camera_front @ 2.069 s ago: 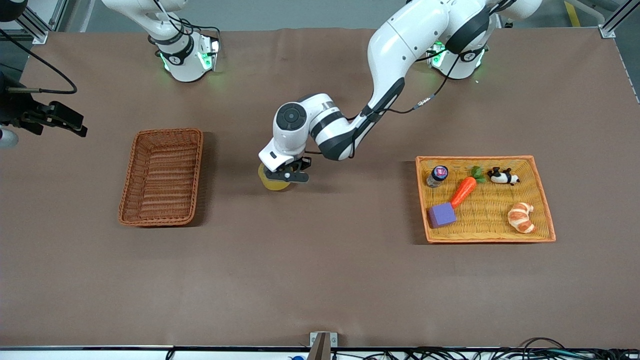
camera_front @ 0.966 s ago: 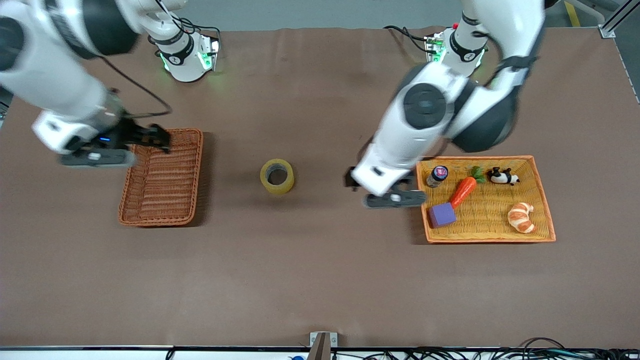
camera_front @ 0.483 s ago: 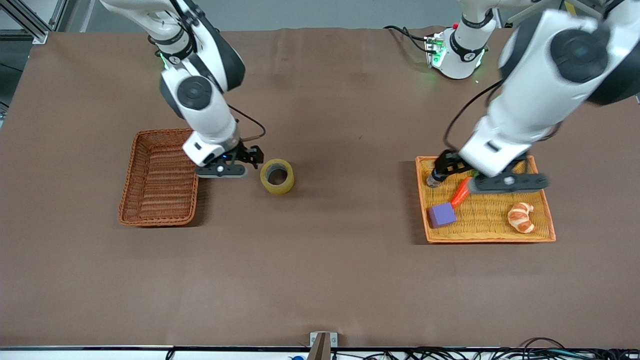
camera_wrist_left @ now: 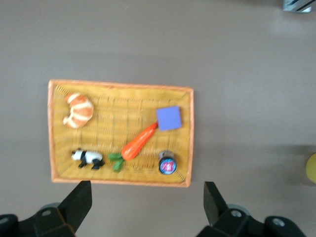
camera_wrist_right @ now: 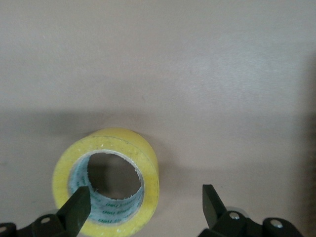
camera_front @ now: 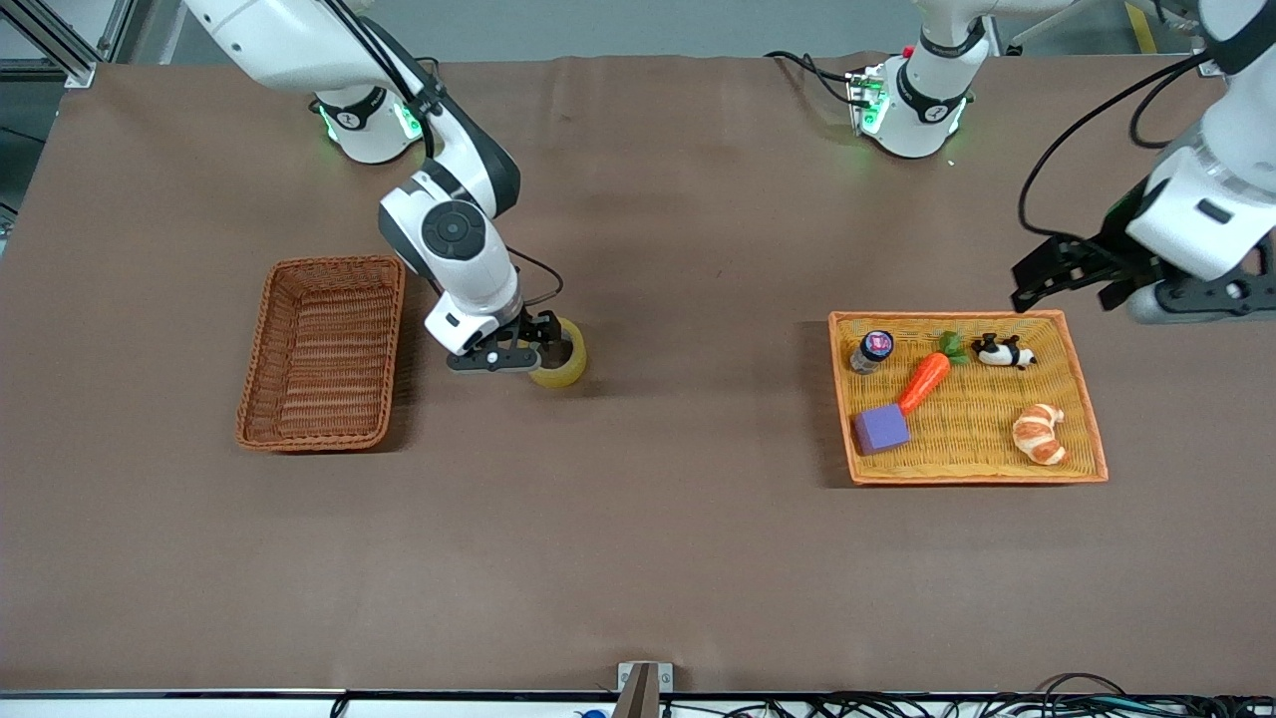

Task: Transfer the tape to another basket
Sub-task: 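Grasp the tape with the right gripper while the left gripper withdraws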

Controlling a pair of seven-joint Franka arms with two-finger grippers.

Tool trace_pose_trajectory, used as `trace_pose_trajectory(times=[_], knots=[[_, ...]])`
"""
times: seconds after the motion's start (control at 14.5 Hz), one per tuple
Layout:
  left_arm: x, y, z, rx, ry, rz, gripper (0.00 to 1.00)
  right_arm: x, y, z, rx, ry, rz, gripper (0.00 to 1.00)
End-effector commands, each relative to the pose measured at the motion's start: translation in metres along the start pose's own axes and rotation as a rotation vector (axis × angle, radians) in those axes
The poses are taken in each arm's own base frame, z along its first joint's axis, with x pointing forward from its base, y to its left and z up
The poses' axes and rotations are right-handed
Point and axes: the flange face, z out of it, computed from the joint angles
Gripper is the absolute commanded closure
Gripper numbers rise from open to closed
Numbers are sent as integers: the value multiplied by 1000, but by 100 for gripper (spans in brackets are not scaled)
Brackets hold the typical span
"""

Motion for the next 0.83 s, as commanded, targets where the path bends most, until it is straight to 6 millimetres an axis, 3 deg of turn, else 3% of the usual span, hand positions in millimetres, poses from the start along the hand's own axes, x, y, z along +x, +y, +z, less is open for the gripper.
trace_pose_trajectory(times=[0.0, 0.14, 0.34, 0.62, 0.69, 0.76], knots=[[-24, -17, -3, -1, -27, 32, 2, -1, -5, 19, -8, 8, -23, 0], [-38, -31, -10, 2, -19, 48, 2, -4, -6, 30, -18, 7, -50, 0], [-47, -32, -10, 5, -19, 65, 1, -8, -8, 39, -25, -3, -65, 0], [-40, -10, -2, 90, -4, 129, 0, -12, -8, 59, -30, -9, -97, 0], [-37, -10, 3, 87, -4, 131, 0, -12, -9, 61, -22, -6, -97, 4], [-34, -8, 6, 78, -4, 130, 0, -11, -8, 63, -18, -5, -96, 14]])
